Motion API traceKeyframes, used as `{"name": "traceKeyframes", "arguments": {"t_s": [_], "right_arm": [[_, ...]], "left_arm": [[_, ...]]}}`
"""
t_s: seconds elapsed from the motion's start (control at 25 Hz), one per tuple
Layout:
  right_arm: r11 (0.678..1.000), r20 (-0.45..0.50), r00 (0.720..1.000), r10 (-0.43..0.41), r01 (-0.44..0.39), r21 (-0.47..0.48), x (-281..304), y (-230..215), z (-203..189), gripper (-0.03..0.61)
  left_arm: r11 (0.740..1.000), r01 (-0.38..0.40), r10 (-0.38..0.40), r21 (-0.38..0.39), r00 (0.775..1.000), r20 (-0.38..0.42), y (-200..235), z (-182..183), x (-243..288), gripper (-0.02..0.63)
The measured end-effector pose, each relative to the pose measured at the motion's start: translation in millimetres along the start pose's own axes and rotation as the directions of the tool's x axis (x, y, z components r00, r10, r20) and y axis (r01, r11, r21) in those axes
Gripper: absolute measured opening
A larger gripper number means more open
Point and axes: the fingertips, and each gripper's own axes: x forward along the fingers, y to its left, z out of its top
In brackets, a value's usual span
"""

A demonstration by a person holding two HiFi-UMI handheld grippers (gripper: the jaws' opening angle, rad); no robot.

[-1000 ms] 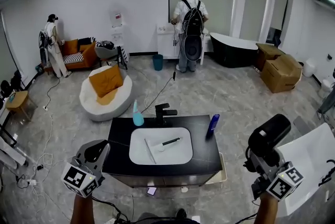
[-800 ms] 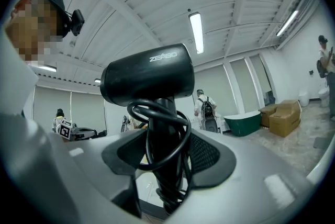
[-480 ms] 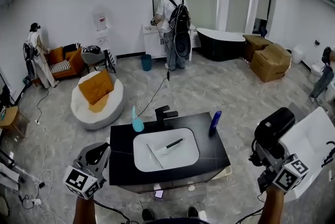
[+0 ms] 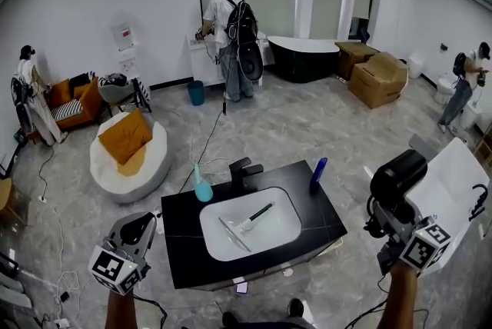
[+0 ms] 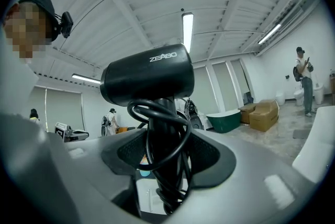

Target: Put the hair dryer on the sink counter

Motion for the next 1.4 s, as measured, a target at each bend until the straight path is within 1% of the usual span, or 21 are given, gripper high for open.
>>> {"name": "traceKeyframes", "arguments": {"t_s": [0.2, 0.36, 0.52, 0.76, 1.08, 1.28, 1.4], "right_arm": [[1.0, -0.001, 1.0, -0.012, 0.012, 0.005, 30.4, -0.3, -5.1, 0.256], [1.0, -0.033, 0.999, -0.016, 0.016, 0.016, 51.3, -12.4, -11.6, 0.256], [1.0, -0.044, 0.999, -0.007, 0.008, 0.019, 68.4, -27.6, -18.0, 0.256], [0.999, -0.089, 0.996, 0.007, -0.004, 0.038, 88.3, -52.8, -32.4, 0.256], [0.998, -0.135, 0.991, 0.009, 0.0, 0.064, 99.1, -87.4, -53.4, 0.256], [0.995, -0.166, 0.986, 0.019, -0.003, 0.099, 102.9, -102.1, -71.2, 0.256], [0.993, -0.182, 0.983, 0.026, -0.004, 0.116, 101.6, -109.4, -84.4, 0.256]], "left_arm": [[0.999, 0.027, -0.028, -0.026, 0.999, -0.018, 17.7, -21.8, 20.2, 0.018], [0.998, 0.041, -0.042, -0.044, 0.998, -0.036, 16.4, -32.2, 37.7, 0.018], [0.997, 0.048, -0.05, -0.052, 0.997, -0.05, 10.3, -40.9, 52.3, 0.018], [0.995, 0.052, -0.06, -0.084, 0.994, -0.09, -7.7, -58.2, 76.9, 0.018], [0.991, 0.072, -0.086, -0.114, 0.989, -0.116, -35.8, -75.1, 106.8, 0.018], [0.985, 0.081, -0.101, -0.152, 0.986, -0.133, -55.2, -87.4, 116.8, 0.018], [0.983, 0.084, -0.108, -0.16, 0.983, -0.15, -65.4, -98.6, 117.7, 0.018]]}}
